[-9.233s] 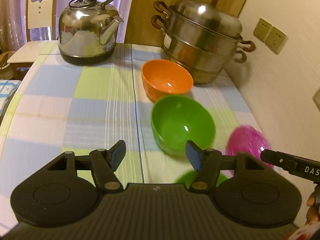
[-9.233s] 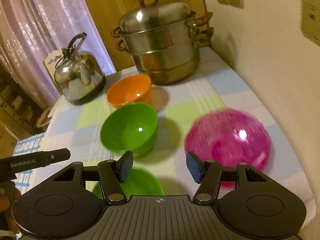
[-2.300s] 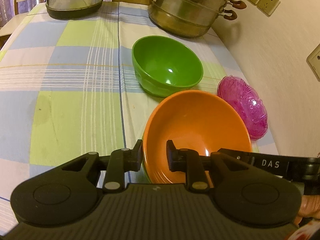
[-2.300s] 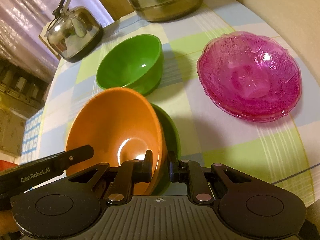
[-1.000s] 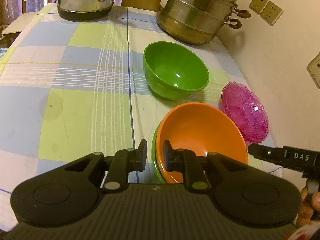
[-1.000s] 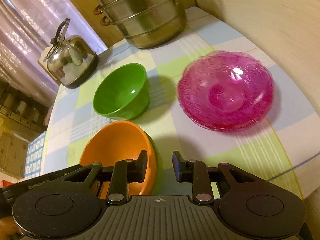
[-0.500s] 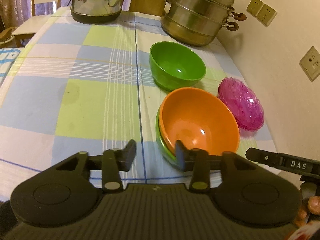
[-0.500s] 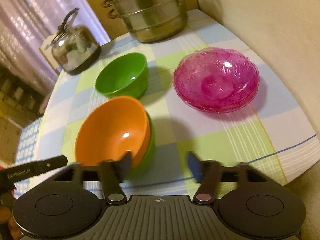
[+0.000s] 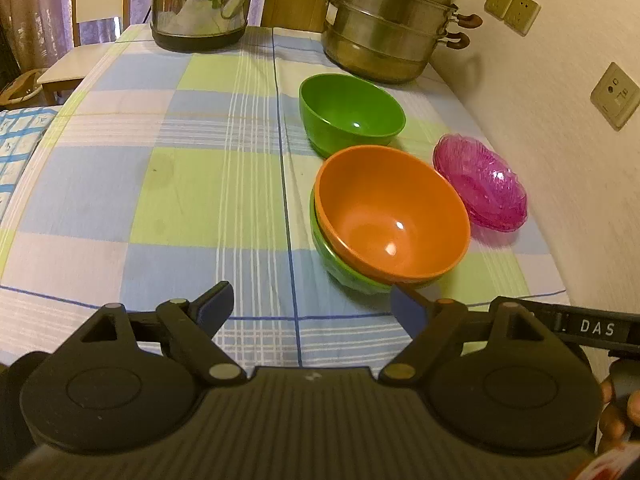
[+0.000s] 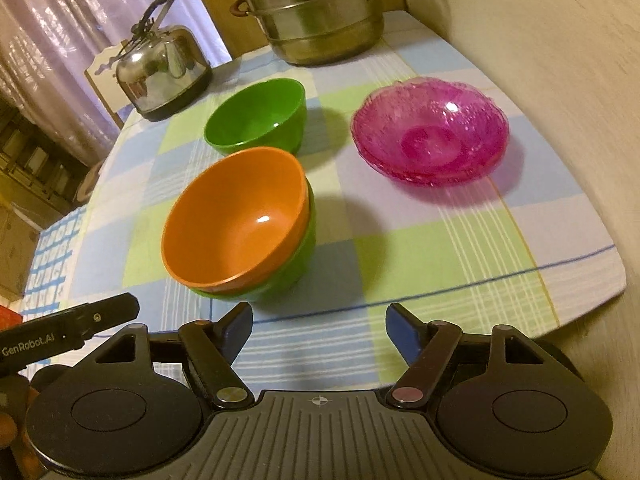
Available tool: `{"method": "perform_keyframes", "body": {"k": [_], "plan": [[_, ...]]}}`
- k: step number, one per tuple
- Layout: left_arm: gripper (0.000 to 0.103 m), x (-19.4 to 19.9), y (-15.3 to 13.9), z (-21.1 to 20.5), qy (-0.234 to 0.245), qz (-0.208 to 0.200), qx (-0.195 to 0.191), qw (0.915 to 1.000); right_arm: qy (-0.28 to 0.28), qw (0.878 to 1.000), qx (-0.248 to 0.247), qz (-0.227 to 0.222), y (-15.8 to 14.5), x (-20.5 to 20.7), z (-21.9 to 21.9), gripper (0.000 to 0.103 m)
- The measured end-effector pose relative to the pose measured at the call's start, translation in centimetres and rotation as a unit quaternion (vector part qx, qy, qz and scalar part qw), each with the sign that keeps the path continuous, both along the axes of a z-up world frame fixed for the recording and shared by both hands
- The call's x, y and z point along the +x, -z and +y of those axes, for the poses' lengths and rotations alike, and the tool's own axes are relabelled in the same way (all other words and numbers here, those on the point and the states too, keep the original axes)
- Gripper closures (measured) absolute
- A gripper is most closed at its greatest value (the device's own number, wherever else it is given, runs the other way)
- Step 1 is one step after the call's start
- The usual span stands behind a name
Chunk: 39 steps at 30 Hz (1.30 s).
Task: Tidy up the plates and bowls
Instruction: 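Withdraw both grippers and move them to the other green bowl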
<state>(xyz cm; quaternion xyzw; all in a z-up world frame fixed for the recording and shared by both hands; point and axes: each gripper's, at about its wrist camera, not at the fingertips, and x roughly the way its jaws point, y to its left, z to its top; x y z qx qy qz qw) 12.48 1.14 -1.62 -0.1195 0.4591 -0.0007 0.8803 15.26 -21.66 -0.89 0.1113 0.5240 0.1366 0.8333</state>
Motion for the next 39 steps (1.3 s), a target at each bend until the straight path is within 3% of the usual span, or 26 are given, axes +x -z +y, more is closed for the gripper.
{"method": "perform_keyframes", "body": {"k": [19,39], "plan": [[0.018,-0.74,0.06,-0.02,-0.005,0.003,-0.012,0.9999,-0.001,1.000,0.003,0.008,0.25,-0.76,-0.17,0.029],[0.018,-0.23,0.26,0.73,-0.006,0.000,-0.028,0.9996,0.003,1.000,-0.025,0.011,0.81,-0.26,-0.78,0.029]]}}
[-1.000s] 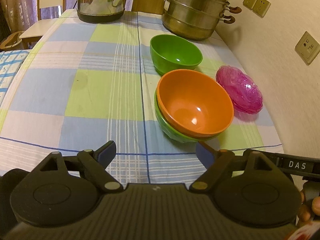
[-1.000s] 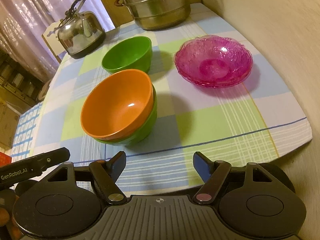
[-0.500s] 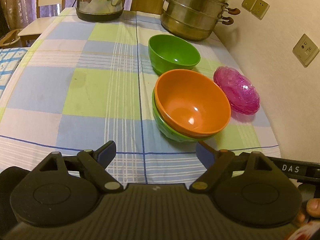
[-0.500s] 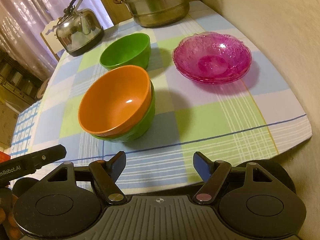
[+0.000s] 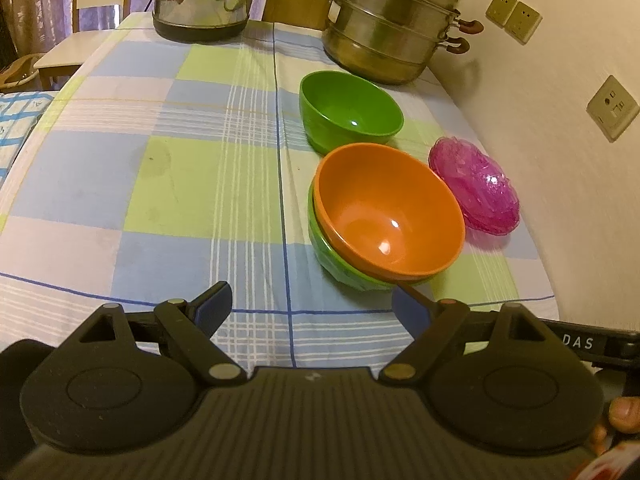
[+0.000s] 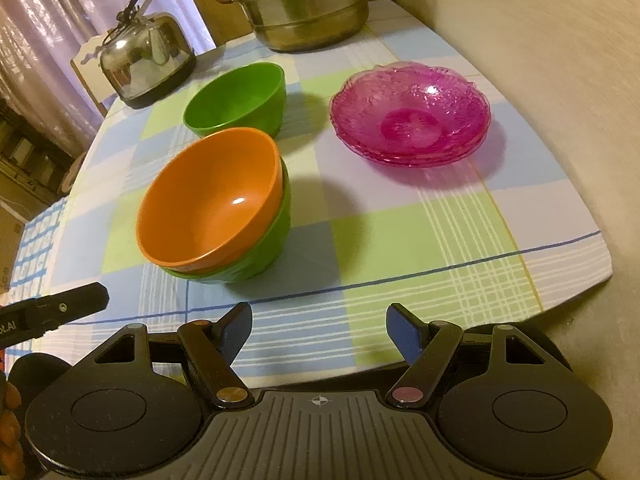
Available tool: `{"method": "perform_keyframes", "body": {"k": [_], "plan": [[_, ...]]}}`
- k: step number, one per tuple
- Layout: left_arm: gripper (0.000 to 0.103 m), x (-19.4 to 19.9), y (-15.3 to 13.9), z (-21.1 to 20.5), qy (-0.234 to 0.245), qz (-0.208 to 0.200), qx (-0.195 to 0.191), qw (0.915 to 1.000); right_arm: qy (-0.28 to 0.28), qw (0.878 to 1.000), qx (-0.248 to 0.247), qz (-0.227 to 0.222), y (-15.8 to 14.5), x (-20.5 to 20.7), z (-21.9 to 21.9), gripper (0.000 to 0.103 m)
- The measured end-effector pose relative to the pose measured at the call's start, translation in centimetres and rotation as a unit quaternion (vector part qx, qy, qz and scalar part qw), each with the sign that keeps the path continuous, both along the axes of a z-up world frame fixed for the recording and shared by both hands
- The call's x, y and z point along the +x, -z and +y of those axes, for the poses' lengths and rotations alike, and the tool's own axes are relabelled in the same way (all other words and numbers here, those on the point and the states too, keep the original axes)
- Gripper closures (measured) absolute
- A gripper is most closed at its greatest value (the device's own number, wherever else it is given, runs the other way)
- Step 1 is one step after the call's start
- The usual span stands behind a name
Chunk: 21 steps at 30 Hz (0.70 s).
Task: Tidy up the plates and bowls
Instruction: 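Withdraw both grippers and move them to the other green bowl, then close both grippers on the rim of the green bowl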
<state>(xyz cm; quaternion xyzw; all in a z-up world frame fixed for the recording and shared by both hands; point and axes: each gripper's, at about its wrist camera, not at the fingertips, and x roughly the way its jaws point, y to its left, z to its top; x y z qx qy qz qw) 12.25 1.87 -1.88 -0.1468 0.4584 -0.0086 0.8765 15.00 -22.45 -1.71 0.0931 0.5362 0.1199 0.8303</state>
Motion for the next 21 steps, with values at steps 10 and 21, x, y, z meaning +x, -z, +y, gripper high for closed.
{"method": "perform_keyframes", "body": {"k": [10,21], "plan": [[0.018,3.0,-1.5,1.9,-0.008,-0.019,-0.004,0.9998,0.026,0.999,0.013,-0.026,-2.1,3.5,-1.9,0.029],[0.018,10.5,-2.3,3.7,-0.012,-0.034,-0.010,0.9993,0.026,0.997,0.051,-0.052,-4.0,10.9,-1.2,0.029]]}}
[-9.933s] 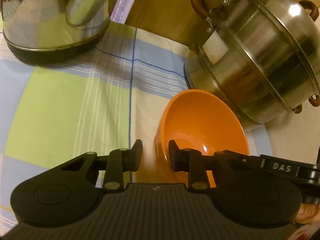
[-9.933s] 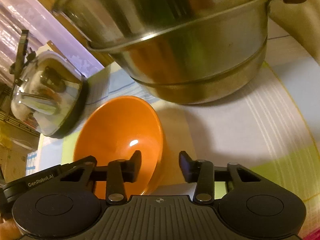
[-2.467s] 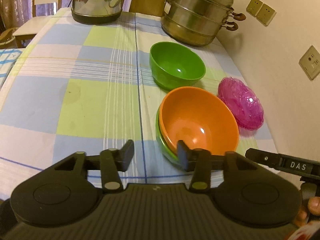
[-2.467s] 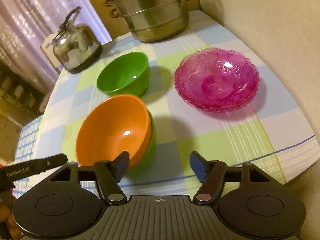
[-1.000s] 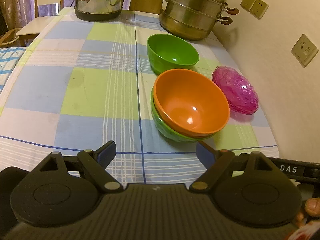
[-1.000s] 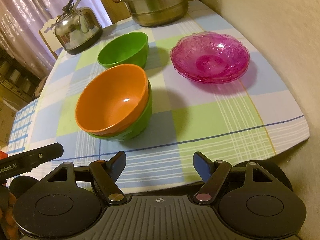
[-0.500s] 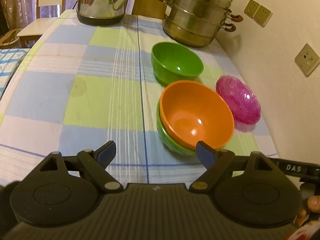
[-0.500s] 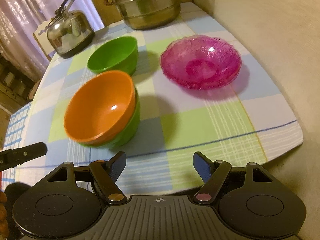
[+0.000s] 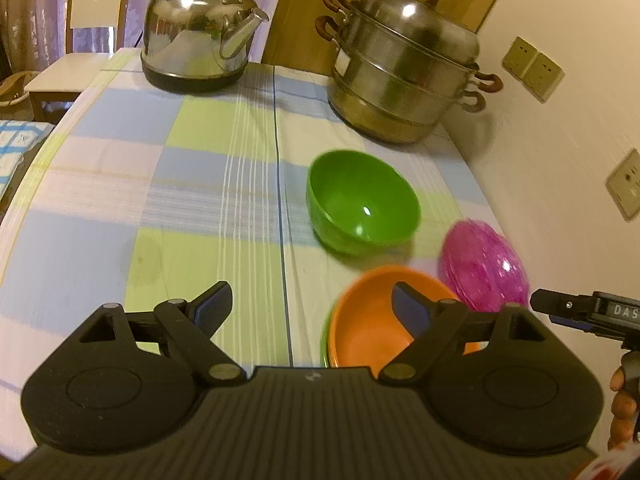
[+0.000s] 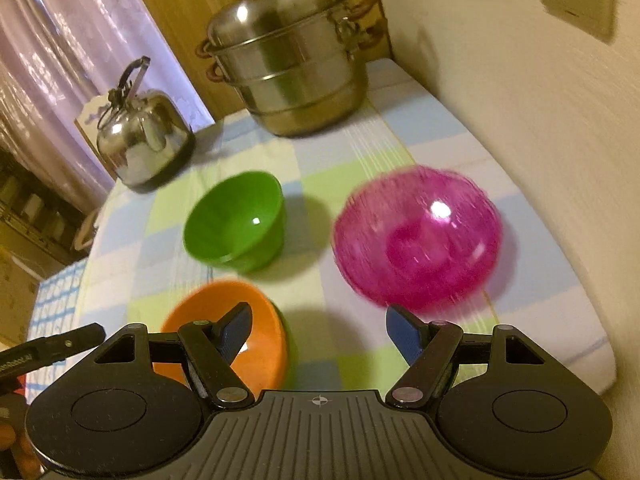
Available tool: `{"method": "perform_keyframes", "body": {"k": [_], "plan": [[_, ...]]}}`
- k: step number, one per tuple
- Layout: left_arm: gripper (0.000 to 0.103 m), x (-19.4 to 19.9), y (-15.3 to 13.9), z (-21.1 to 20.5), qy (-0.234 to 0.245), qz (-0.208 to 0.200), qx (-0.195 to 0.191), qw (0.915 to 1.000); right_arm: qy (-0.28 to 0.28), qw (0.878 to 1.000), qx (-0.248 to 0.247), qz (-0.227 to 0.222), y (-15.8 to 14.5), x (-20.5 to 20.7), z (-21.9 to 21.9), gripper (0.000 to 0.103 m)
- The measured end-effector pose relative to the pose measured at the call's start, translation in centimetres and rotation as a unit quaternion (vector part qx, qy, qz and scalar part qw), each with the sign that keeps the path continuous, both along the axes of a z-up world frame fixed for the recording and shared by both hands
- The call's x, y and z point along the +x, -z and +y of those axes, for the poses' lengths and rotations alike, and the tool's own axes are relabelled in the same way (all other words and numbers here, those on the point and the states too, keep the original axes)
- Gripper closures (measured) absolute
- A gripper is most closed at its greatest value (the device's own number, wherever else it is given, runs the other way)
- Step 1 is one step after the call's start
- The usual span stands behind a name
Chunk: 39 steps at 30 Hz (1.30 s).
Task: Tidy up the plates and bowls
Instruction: 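Close both grippers on the rim of the green bowl, then lift the green bowl with both grippers toward the orange-green bowl stack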
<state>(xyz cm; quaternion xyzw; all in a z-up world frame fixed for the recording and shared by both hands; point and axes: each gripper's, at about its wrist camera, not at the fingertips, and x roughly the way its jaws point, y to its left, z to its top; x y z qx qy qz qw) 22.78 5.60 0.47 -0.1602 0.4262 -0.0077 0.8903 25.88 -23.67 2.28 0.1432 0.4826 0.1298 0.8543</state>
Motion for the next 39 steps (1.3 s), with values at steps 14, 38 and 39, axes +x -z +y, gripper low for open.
{"method": "perform_keyframes", "body": {"k": [14,38,39], "plan": [[0.034,11.4,4.1,0.8,0.003,0.022,-0.031,0.9993,-0.011,1.000,0.007,0.029,4.5,10.9,4.1,0.032],[0.089,17.6,7.4,-1.3,0.057,0.059,-0.004,0.9966,-0.057,0.993,0.003,0.108,10.2,17.0,8.4,0.090],[0.089,17.5,6.8,-1.3,0.058,0.055,-0.003,0.9968,-0.057,0.992,0.006,0.108,9.9,16.9,8.4,0.090]]}}
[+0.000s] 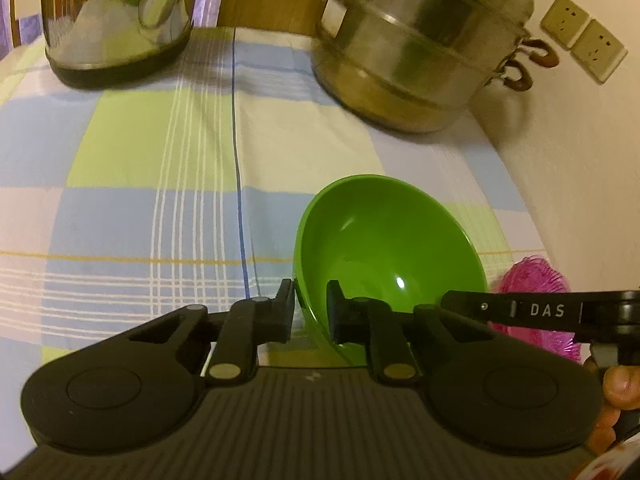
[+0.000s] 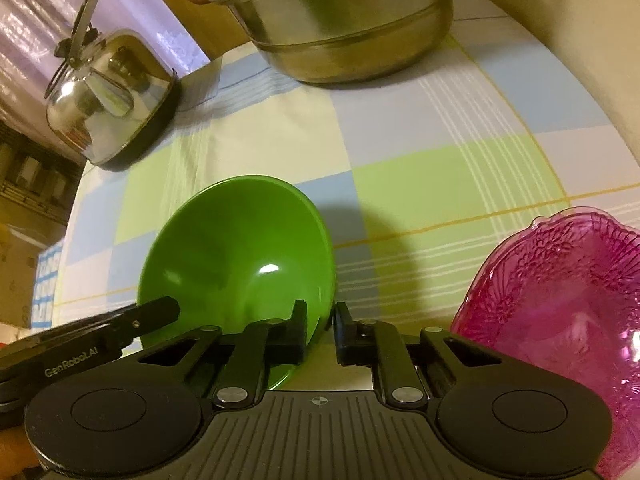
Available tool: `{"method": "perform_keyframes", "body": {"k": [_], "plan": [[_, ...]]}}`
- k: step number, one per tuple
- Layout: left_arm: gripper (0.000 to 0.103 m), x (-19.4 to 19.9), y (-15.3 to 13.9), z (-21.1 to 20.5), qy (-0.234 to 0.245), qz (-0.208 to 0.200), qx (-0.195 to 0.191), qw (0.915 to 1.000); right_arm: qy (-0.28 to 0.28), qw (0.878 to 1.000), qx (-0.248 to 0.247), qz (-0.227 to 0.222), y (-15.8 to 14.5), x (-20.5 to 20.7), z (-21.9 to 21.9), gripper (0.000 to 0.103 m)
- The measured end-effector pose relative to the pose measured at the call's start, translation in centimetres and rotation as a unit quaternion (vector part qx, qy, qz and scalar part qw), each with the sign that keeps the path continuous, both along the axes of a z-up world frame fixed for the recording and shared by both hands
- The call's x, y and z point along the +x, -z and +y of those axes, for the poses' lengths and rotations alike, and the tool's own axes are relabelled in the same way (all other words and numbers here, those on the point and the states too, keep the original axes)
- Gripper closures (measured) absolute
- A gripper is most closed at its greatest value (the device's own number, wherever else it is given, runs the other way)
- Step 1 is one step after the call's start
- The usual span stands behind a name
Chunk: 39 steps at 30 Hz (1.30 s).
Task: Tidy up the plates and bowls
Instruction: 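Lift the green bowl with both grippers toward the orange-green bowl stack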
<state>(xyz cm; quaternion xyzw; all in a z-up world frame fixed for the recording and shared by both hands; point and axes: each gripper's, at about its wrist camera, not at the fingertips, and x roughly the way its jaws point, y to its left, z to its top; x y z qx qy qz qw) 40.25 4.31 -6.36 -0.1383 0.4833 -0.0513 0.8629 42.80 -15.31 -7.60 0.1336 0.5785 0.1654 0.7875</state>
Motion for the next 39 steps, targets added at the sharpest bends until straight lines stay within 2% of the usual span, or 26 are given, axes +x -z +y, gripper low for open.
{"method": "perform_keyframes", "body": {"k": [4,9,14,17,21,25,31,39], "plan": [[0.089,-0.8,-3.3,-0.1,0.007,-0.018,-0.002,0.9998,0.000,1.000,0.011,-0.014,-2.7,-0.5,-0.5,0.090],[0.089,-3.2,-8.6,-0.7,0.013,-0.047,-0.005,0.9988,-0.001,0.999,0.010,-0.052,-8.6,-2.5,-1.0,0.090],[0.089,-7.4,-12.9,-1.5,0.015,-0.073,-0.026,0.9969,0.004,0.996,0.010,-0.091,-14.2,-6.6,-2.3,0.089],[0.089,-10.6,-14.8,-2.3,0.019,-0.087,-0.026,0.9957,0.001,0.994,0.006,-0.105,-16.1,-10.1,-3.0,0.089],[0.089,-15.3,-16.0,-3.5,0.020,-0.101,-0.022,0.9944,0.005,0.995,0.013,-0.103,-16.6,-14.8,-4.1,0.089],[0.089,-20.2,-15.8,-4.0,0.020,-0.105,-0.024,0.9940,0.008,0.995,0.030,-0.096,-16.0,-19.7,-5.2,0.089],[0.089,-27.0,-14.2,-5.3,0.015,-0.097,-0.028,0.9948,0.010,0.995,0.034,-0.091,-14.6,-26.6,-6.5,0.089],[0.089,-33.6,-10.6,-6.5,0.007,-0.073,-0.017,0.9972,-0.002,0.996,0.013,-0.083,-11.9,-33.1,-7.0,0.089]]}}
